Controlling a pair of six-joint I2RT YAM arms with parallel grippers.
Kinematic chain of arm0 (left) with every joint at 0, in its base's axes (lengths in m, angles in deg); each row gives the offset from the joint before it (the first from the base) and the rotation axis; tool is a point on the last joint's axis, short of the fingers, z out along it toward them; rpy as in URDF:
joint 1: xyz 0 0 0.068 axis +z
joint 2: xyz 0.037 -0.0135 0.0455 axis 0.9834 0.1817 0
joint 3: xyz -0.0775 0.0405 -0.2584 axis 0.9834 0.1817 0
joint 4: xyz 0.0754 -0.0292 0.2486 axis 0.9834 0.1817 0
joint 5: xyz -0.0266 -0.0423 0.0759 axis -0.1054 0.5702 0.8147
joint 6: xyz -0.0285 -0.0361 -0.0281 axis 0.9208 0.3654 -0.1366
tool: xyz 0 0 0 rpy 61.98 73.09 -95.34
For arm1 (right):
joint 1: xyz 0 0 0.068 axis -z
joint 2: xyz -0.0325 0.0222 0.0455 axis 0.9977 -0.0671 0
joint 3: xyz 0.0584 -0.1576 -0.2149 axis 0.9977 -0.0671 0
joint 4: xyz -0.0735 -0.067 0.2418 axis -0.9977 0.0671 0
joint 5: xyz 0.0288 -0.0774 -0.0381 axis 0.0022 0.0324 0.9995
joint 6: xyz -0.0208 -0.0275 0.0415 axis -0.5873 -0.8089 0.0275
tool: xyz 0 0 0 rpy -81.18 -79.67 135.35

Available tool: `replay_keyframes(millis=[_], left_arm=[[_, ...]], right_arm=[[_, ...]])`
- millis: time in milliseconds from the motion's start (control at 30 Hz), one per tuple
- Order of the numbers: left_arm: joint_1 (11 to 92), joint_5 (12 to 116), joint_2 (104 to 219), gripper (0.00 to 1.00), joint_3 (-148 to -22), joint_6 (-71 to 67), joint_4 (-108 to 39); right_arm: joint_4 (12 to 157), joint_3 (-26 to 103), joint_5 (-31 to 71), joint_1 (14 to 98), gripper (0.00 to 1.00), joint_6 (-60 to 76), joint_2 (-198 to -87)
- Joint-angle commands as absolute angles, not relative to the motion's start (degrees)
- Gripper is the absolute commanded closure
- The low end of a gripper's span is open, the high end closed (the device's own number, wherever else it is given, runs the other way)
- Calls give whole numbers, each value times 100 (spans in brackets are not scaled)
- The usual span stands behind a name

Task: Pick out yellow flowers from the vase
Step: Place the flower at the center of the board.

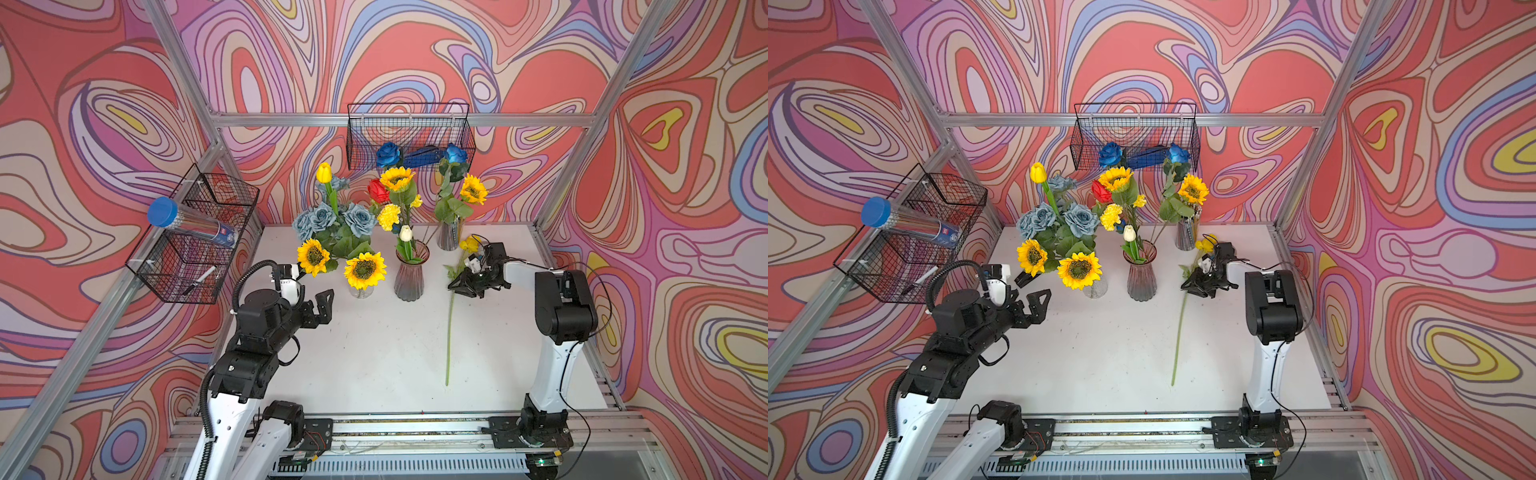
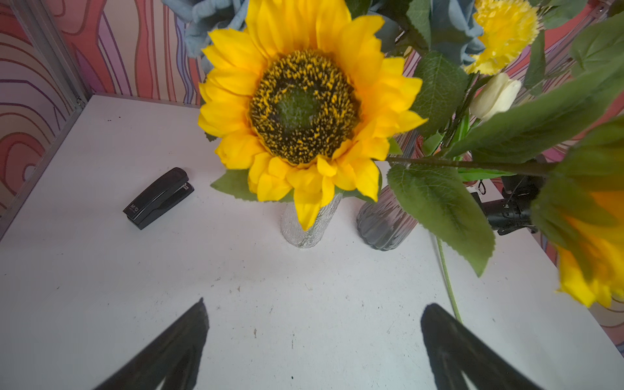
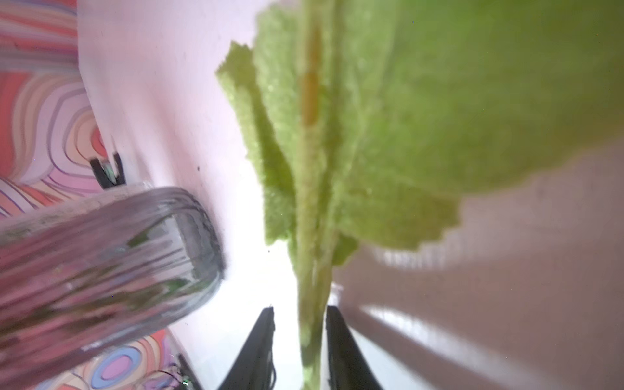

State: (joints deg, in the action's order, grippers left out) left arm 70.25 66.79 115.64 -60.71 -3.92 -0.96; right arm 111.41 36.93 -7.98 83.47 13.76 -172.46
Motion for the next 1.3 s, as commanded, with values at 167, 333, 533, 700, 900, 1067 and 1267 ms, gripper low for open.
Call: replay_keyframes(millis=[167, 333, 533, 700, 900, 1067, 1267], left_arm=[[7074, 6879, 11506, 0, -6029, -313, -169], [7099, 7045, 11465, 0, -6033, -256, -167], [7196, 7548, 11377, 0, -6076, -109, -51], [7297, 8596, 11292, 0, -6066, 114, 102], [7477, 8689, 11581, 0, -6132, 178, 251], [7597, 8428, 11791, 0, -6148, 155, 225], [7672, 8190, 11786, 0, -6062, 114, 109]], right_arm=[[11382, 3542, -603, 8329, 47, 1052, -16406], [11574, 3462, -374, 8326, 31, 876, -15714], [10838, 2752, 528, 8319, 2, 1023, -13998], [10506, 2254, 1558, 8183, 2, 1156, -13064], [9848, 1492, 2609, 7659, 2, 1648, -12324], [8413, 484, 2656, 7393, 2, 1527, -11712], [7625, 73, 2462, 7313, 2, 1647, -11646]])
